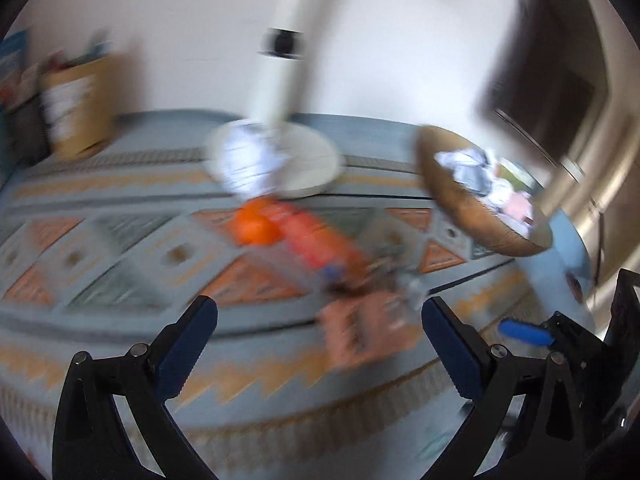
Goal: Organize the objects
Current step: 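Grasp the orange tangerine with the right tool, then grasp the pink snack box with the left tool while the right holds the tangerine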
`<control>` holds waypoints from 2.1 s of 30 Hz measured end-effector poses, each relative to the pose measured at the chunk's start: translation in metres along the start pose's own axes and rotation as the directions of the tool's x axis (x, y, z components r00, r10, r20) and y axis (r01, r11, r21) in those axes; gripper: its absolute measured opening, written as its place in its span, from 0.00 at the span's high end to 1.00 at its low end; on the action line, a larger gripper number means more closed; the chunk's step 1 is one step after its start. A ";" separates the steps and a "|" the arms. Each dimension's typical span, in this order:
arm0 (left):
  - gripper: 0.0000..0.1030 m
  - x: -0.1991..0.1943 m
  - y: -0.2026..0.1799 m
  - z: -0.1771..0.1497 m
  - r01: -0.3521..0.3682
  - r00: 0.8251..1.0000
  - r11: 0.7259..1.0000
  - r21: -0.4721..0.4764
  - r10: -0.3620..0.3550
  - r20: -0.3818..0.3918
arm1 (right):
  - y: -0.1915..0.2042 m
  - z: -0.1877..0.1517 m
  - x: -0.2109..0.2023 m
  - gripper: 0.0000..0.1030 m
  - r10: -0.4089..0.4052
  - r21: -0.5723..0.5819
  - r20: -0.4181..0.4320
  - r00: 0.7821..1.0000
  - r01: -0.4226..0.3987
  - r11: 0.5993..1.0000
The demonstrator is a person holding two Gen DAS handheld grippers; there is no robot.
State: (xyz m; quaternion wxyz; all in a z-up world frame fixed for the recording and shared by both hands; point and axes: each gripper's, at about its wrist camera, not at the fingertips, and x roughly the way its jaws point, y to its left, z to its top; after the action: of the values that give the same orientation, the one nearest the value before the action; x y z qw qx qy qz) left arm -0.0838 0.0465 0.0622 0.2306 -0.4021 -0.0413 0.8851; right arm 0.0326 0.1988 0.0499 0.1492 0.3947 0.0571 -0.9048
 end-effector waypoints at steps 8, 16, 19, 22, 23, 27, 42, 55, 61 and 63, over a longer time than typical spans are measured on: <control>0.03 0.016 -0.029 -0.009 0.128 0.988 0.988 0.082 -0.120 -0.093 | -0.014 0.001 0.009 0.60 0.023 0.053 -0.030 0.999 -0.021 0.998; 0.03 0.002 -0.030 -0.025 0.076 0.993 0.988 0.135 -0.063 -0.100 | -0.038 -0.001 0.000 0.61 0.055 0.172 0.015 0.998 -0.056 0.983; 0.03 0.021 -0.022 -0.013 0.161 0.976 0.986 0.049 -0.152 -0.153 | -0.037 -0.002 -0.002 0.61 0.061 0.175 0.024 0.998 -0.065 0.982; 0.04 0.031 -0.022 -0.016 0.266 0.944 0.963 -0.035 -0.268 -0.191 | -0.034 -0.002 -0.004 0.61 0.048 0.163 0.029 0.998 -0.052 0.985; 0.04 0.027 -0.025 -0.019 0.302 0.933 0.953 -0.043 -0.304 -0.193 | -0.035 -0.002 -0.005 0.61 0.043 0.164 0.031 0.999 -0.047 0.985; 0.04 0.007 -0.039 -0.041 0.370 0.900 0.928 -0.037 -0.368 -0.235 | -0.045 -0.004 -0.012 0.61 0.058 0.212 0.059 0.997 -0.069 0.975; 0.38 0.050 -0.080 -0.025 0.152 0.964 0.882 0.446 -0.033 -0.265 | -0.055 -0.005 0.001 0.61 0.173 0.264 0.005 0.985 -0.168 0.950; 0.57 -0.020 -0.021 -0.068 -0.189 0.976 0.982 -0.028 0.185 -0.112 | -0.029 -0.003 0.007 0.58 0.079 0.167 -0.046 0.996 -0.070 0.983; 0.43 -0.017 -0.011 -0.076 -0.246 0.963 0.969 0.010 0.245 -0.108 | -0.028 -0.003 0.009 0.51 0.073 0.151 -0.053 0.996 -0.064 0.987; 0.33 -0.017 -0.012 -0.074 -0.257 0.962 0.966 0.017 0.258 -0.095 | -0.026 -0.003 0.008 0.41 0.095 0.139 -0.055 0.994 -0.087 0.986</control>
State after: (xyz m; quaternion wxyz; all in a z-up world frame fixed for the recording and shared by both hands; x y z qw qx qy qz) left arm -0.0157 0.0410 0.0273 0.1163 -0.4457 0.0247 0.8873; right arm 0.0219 0.2227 0.0417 0.1612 0.4338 -0.0185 -0.8863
